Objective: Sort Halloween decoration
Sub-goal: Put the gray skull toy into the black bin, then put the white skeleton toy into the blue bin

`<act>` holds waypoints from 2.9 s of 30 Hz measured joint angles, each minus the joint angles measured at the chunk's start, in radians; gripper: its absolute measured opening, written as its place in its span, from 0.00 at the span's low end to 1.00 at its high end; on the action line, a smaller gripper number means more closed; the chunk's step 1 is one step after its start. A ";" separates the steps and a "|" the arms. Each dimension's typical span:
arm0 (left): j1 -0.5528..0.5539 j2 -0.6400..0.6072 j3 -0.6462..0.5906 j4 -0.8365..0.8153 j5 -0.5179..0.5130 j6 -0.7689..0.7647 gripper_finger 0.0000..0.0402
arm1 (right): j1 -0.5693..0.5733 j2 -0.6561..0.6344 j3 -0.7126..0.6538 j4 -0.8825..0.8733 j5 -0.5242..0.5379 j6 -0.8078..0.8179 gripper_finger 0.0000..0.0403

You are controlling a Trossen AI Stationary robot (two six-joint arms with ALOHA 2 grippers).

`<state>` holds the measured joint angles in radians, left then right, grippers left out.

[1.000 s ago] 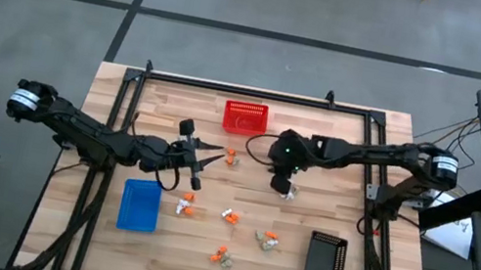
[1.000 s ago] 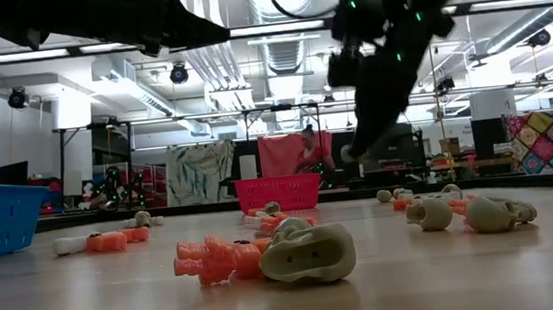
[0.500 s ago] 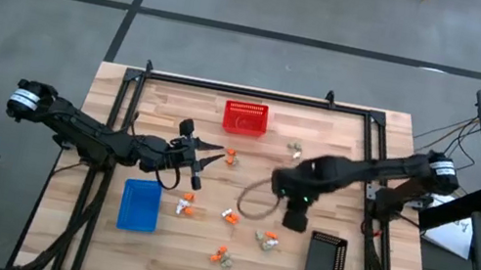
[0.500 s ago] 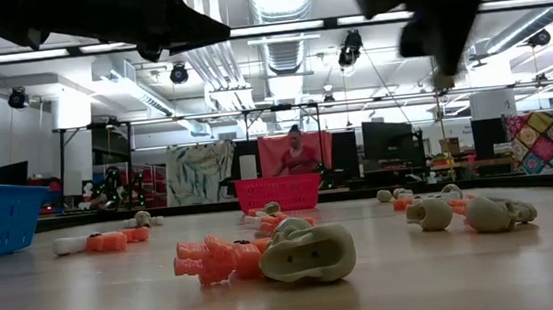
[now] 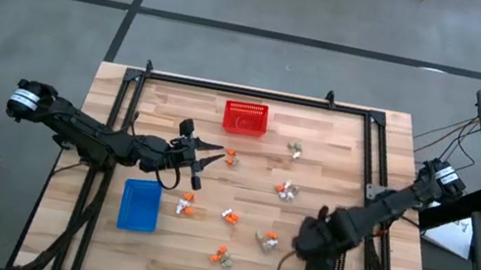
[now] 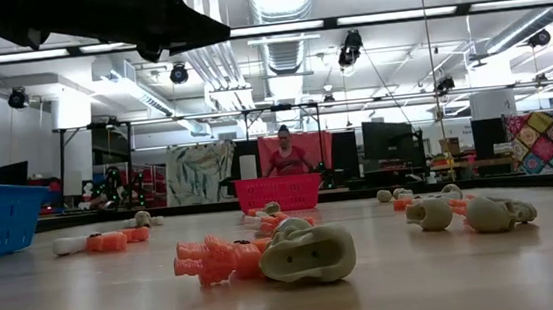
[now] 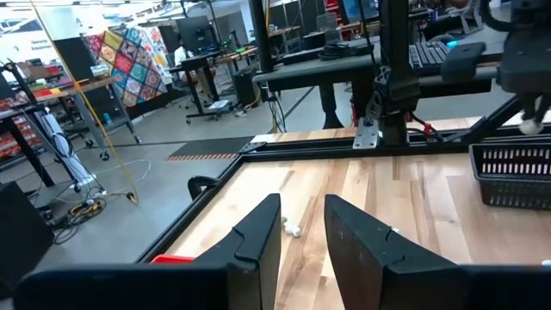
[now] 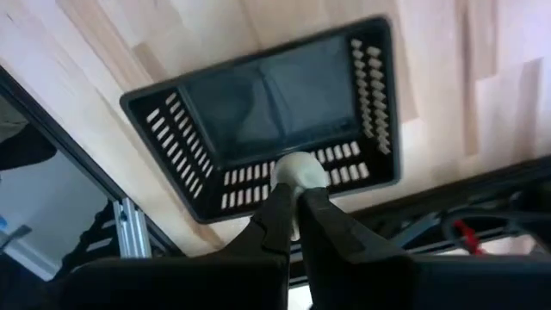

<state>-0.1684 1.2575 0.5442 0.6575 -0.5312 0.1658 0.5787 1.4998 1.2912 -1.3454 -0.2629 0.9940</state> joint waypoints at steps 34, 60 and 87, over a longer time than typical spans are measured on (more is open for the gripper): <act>0.000 0.000 0.000 0.000 0.000 -0.003 0.19 | 0.043 0.000 -0.308 0.332 0.187 0.020 0.08; 0.000 0.000 0.001 0.000 0.034 -0.160 0.19 | 0.040 -0.019 -0.143 0.411 0.744 -0.171 0.18; 0.040 -0.001 0.001 -0.258 0.279 -0.306 0.19 | -0.427 -0.290 -0.399 1.199 0.599 -1.037 0.16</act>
<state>-0.1287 1.2568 0.5453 0.3996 -0.2523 -0.1400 0.1522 1.2101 0.8926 -0.1462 0.3361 -0.0430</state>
